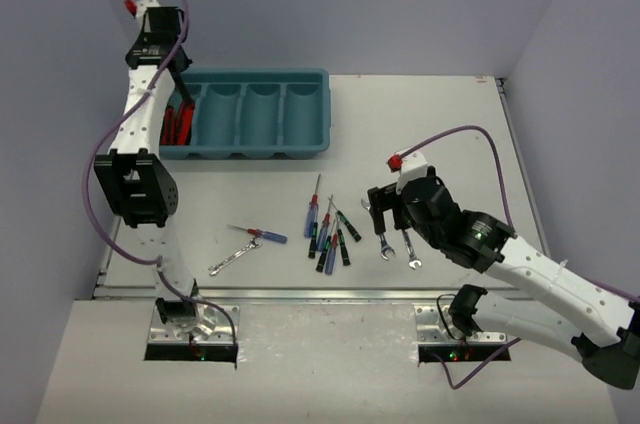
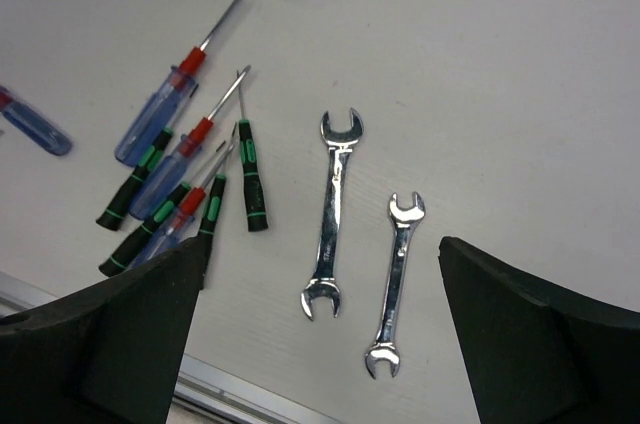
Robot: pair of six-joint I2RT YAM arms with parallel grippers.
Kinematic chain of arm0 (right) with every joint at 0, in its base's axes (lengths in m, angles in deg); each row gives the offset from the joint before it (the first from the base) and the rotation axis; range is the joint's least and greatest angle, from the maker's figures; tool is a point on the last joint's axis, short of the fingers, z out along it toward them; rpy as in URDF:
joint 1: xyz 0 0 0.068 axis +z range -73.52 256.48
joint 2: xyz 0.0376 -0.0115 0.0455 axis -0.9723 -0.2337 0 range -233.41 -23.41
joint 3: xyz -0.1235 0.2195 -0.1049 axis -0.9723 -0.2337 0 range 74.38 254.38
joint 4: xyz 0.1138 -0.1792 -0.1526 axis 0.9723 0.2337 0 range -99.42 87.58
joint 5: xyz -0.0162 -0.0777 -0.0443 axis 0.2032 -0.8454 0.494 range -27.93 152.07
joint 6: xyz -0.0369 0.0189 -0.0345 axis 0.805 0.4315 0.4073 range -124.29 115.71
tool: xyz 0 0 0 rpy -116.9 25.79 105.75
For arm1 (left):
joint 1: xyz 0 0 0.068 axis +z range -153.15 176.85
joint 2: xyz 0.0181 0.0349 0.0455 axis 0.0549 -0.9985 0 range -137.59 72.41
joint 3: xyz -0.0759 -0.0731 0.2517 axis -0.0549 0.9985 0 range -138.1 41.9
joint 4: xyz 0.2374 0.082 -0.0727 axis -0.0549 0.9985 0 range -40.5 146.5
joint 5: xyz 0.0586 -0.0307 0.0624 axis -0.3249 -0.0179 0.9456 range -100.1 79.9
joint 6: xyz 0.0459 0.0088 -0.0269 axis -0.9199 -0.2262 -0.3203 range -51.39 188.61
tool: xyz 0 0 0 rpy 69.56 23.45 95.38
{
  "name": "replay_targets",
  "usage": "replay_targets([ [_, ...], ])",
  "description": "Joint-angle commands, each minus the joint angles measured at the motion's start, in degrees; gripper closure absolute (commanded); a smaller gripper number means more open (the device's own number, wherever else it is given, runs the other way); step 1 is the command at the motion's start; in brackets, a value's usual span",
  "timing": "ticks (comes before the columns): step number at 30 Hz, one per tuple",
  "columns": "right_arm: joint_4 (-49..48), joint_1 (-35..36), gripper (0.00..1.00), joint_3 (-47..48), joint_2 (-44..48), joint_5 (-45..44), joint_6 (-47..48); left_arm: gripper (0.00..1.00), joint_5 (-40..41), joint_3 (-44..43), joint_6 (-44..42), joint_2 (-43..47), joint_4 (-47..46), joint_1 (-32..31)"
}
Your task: Sort the tools into containers
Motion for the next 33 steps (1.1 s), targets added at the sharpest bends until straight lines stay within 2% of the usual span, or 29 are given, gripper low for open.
replay_targets([
  [1,-1.32,-0.68,0.01,-1.7,-2.56,3.08,0.22,1.0,4.48,-14.37,-2.96,-9.25,8.93,5.27],
  [3,-2.3,-0.68,0.01,-2.06,-3.2,3.93,0.5,1.0,4.61,-20.65,-3.24,-16.45,12.17,6.13],
  [5,-2.51,-0.68,0.01,-2.26,-3.22,5.1,0.43,1.0,6.64,-24.55,-4.28,-19.4,13.14,6.13],
  [9,-3.31,-0.68,0.01,-3.7,-1.28,6.01,0.32,1.0,8.25,-18.9,-4.98,-20.25,9.66,6.59],
  [13,-3.82,-0.68,0.01,-4.48,0.16,6.85,0.41,0.98,8.77,-19.27,-5.52,-22.29,9.73,6.69],
  [15,-4.14,-0.68,0.01,-4.74,0.31,7.28,0.6,0.76,8.87,-19.76,-5.42,-23.09,10.0,6.69],
  [16,-4.23,-0.68,0.01,-4.8,0.15,7.56,0.76,0.61,8.73,-20.33,-5.07,-22.99,10.49,6.69],
  [17,-4.29,-0.68,0.01,-4.8,-0.15,7.87,1.01,0.4,8.55,-21.26,-4.46,-22.57,11.16,6.69],
  [18,-4.3,-0.68,0.01,-4.8,-0.17,7.87,1.01,0.39,8.54,-21.71,-4.43,-22.5,11.18,6.68],
  [19,-4.36,-0.68,0.01,-4.8,-0.66,7.73,1.01,0.08,8.33,-22.27,-3.81,-20.71,11.39,6.48],
  [20,-4.38,-0.68,0.01,-4.76,-0.99,7.48,1.05,0.0,7.88,-23.19,-3.52,-19.49,11.54,6.47],
  [25,-4.47,-0.68,0.01,-4.87,-2.26,6.24,0.8,0.0,4.28,-25.83,-1.19,-10.69,13.2,6.29],
  [28,-4.82,-0.68,0.01,-5.08,-3.01,4.94,-0.51,0.0,-0.29,-19.4,0.85,1.17,12.16,5.73],
  [29,-5.09,-0.68,0.01,-5.07,-3.63,4.21,-1.43,0.0,-2.74,-13.12,1.76,6.59,10.2,5.58],
  [31,-5.66,-0.68,0.01,-4.82,-5.49,2.61,-3.35,0.0,-7.99,3.99,3.69,17.67,5.34,5.39],
  [33,-6.26,-0.68,0.01,-3.85,-8.94,2.02,-6.23,0.0,-16.13,24.74,4.92,34.22,-3.82,4.74],
])
